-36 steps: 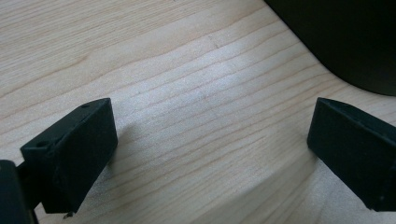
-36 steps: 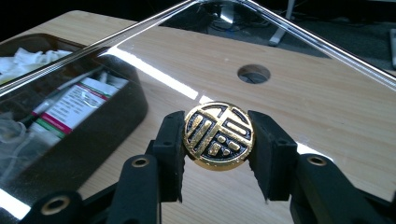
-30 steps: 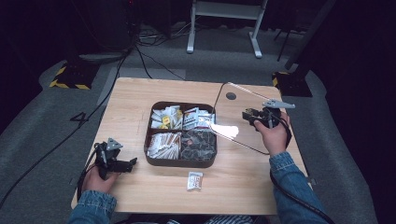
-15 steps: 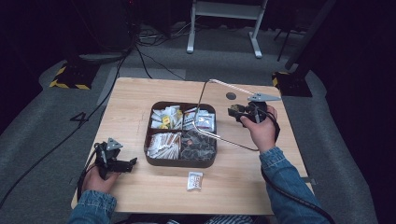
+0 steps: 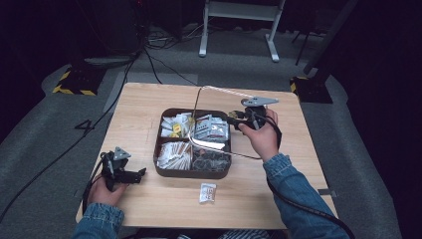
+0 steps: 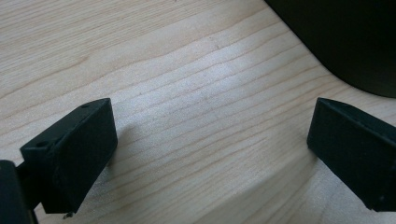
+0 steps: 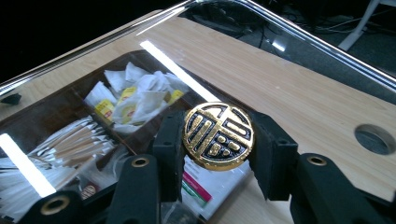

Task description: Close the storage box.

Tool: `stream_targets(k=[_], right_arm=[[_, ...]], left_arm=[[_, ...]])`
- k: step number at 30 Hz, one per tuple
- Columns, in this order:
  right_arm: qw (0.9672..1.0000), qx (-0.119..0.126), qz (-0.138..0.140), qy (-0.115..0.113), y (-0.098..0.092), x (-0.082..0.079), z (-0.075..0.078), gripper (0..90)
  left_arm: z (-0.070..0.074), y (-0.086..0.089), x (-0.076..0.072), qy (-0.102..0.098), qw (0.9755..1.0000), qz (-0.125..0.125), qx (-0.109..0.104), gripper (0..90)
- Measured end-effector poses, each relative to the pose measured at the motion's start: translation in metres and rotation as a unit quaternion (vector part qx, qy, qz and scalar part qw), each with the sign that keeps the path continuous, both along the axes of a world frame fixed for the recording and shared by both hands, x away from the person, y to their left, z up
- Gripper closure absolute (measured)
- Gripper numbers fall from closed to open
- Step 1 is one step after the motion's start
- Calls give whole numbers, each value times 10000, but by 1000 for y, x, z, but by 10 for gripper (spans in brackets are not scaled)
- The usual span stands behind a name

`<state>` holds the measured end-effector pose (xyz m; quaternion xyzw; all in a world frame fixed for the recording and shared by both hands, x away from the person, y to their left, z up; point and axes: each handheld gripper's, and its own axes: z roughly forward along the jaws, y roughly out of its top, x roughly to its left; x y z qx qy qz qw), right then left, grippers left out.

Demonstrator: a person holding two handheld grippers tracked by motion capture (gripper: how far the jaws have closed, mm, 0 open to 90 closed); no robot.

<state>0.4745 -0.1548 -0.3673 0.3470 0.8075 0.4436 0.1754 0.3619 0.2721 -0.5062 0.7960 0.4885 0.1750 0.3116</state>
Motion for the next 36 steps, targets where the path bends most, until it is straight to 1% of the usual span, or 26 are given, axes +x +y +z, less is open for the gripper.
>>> stream_targets(k=[7, 11, 17, 19, 25, 28, 33, 36], right_arm=[[9997, -95, 207, 9, 27, 2, 2, 592], [9995, -113, 290, 31, 37, 3, 2, 592], [9991, -140, 395, 89, 54, 6, -3, 592], [9988, -167, 451, 107, 60, 7, -5, 592], [9982, -295, 497, 131, 76, 7, -11, 592], [9978, -413, 492, 144, 84, 8, -16, 592], [9971, -539, 502, 207, 96, 7, -25, 592], [9966, -573, 528, 263, 102, 7, -31, 592]], left_arm=[[0, 0, 0, -7, 10000, 5, 0, 20], [0, 0, 0, -8, 10000, 7, 0, 20], [0, 0, 0, -9, 10000, 6, 1, 20], [0, 0, 0, -9, 10000, 7, 0, 20], [0, 0, 0, 16, 10000, 19, 0, 20], [0, 0, 1, -2, 10000, 57, 5, 22], [0, 0, 1, 19, 10000, 50, 9, 22], [0, 0, 1, 16, 10000, 54, 10, 22]])
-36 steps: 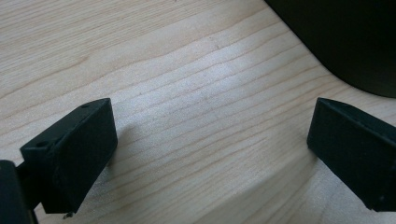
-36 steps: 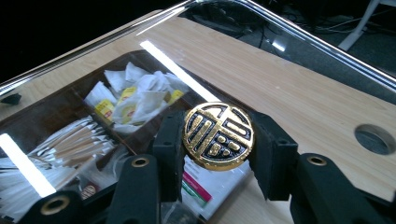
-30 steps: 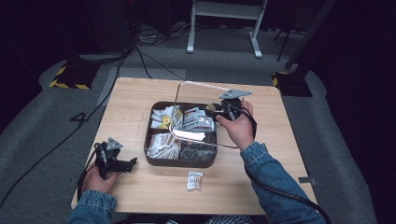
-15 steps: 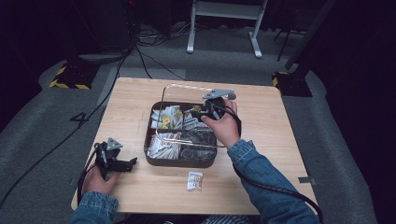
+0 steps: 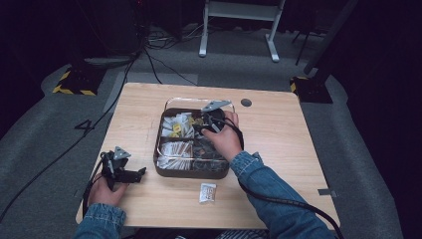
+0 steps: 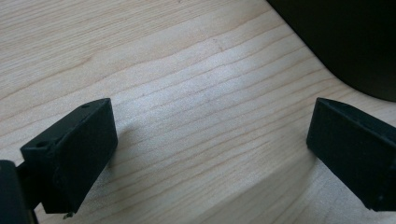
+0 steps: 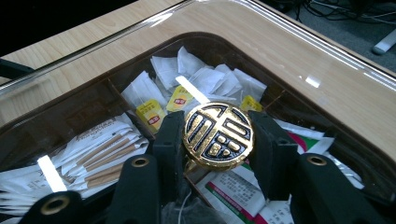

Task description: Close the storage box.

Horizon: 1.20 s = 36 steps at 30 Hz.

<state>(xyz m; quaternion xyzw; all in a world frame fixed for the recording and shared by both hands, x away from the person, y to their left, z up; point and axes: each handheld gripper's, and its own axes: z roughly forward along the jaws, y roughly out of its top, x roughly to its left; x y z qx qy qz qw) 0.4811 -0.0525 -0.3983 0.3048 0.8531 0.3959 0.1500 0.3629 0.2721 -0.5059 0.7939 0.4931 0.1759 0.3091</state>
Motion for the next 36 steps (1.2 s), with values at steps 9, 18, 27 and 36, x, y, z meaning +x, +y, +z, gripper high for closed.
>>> stream_targets(k=[9, 18, 27, 36], right_arm=[[9999, -121, 32, 67, 13, -4, -15, 592], [9998, -175, -61, 80, 15, -4, -26, 592], [9997, -188, -92, 140, 15, -6, -35, 591], [9998, -160, -60, 142, 16, -10, -37, 591]], left_arm=[[0, 0, 0, -17, 10000, 32, -9, 22], [0, 0, 0, -18, 10000, 30, -9, 22], [0, 0, 0, -17, 10000, 30, -7, 22], [0, 0, 0, -18, 10000, 31, -8, 22]])
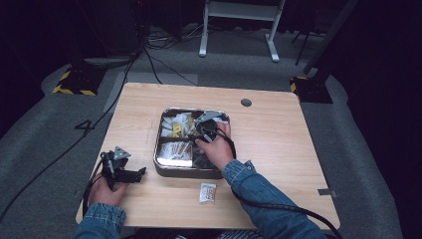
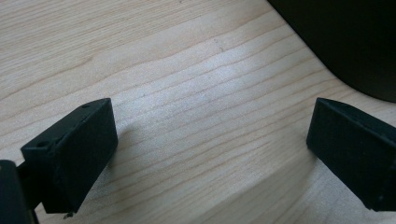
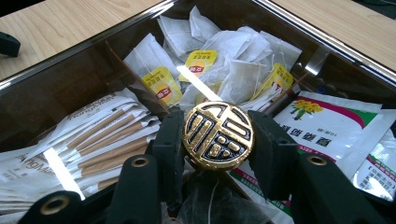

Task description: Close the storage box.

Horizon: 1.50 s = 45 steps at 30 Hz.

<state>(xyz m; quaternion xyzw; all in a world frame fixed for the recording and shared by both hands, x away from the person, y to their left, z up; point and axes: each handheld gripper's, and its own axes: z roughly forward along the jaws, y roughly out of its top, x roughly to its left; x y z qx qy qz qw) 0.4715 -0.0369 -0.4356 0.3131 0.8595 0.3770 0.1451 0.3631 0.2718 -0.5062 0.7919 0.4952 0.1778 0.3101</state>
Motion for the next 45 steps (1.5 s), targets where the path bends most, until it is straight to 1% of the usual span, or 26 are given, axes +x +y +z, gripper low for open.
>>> stream_targets(k=[11, 14, 15, 17, 23, 24, 27, 30, 35, 39, 45], right_arm=[[10000, -6, 32, 9, 0, -1, -3, 588], [10000, -30, 56, -24, 0, -1, -3, 583], [10000, -19, 71, -41, 0, -1, -3, 572], [9999, 25, 86, -107, -1, 0, -3, 514], [9997, 180, 127, -142, -4, 0, 3, 422], [9996, 188, 132, -159, -6, 0, 5, 409], [9996, 188, 100, -161, -12, 0, 10, 400], [9995, 238, 81, -173, -20, 0, 17, 392], [9993, 284, 87, -238, -32, -3, 30, 386], [9991, 272, 112, -306, -44, -7, 39, 382], [9984, 464, 81, -303, -69, -12, 51, 379]], left_arm=[[0, 0, 0, -1, 10000, -1, 3, 22], [0, 0, 0, -1, 10000, -10, 6, 22], [0, 0, 0, -2, 10000, 2, 2, 22], [0, 0, 0, -2, 10000, 3, 1, 22], [0, 0, 1, -12, 10000, 18, 7, 23], [0, 0, 1, 1, 10000, 19, 7, 23], [0, 0, 1, 0, 10000, 54, -6, 23], [0, 0, 1, 6, 10000, 54, -5, 21], [0, 0, 1, 5, 10000, 58, -2, 21], [0, 0, 1, 7, 10000, 68, 4, 20], [0, 0, 0, -3, 10000, 90, 5, 20]])
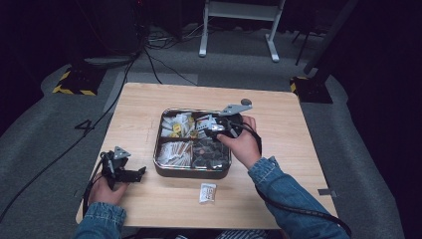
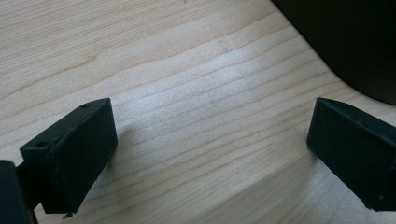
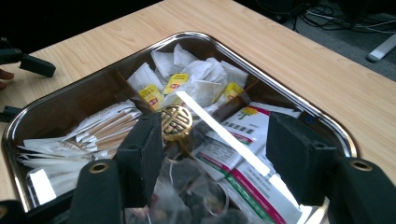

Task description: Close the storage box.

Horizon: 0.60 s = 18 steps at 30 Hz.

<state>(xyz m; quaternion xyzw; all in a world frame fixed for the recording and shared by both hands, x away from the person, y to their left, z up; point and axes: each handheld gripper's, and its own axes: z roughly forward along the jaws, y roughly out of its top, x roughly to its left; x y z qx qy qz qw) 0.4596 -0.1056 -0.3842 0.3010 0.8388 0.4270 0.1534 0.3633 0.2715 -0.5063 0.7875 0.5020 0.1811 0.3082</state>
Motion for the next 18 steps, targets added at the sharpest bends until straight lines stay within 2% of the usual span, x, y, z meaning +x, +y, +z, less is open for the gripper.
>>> stream_targets(k=[5, 9, 13, 18], right_arm=[[9998, 178, -74, 108, -23, -3, 5, 379], [9996, 234, -105, 92, -41, -8, 6, 375], [9998, 154, -105, 52, -62, -12, 5, 351], [9995, 133, -278, -9, -90, -16, 6, 316]], left_arm=[[0, 0, 0, 10, 10000, -11, -2, 20], [0, 0, -1, 12, 10000, -13, 2, 20], [0, 0, -1, 11, 10000, -5, 3, 20], [0, 0, -1, 16, 10000, -28, -3, 19]])
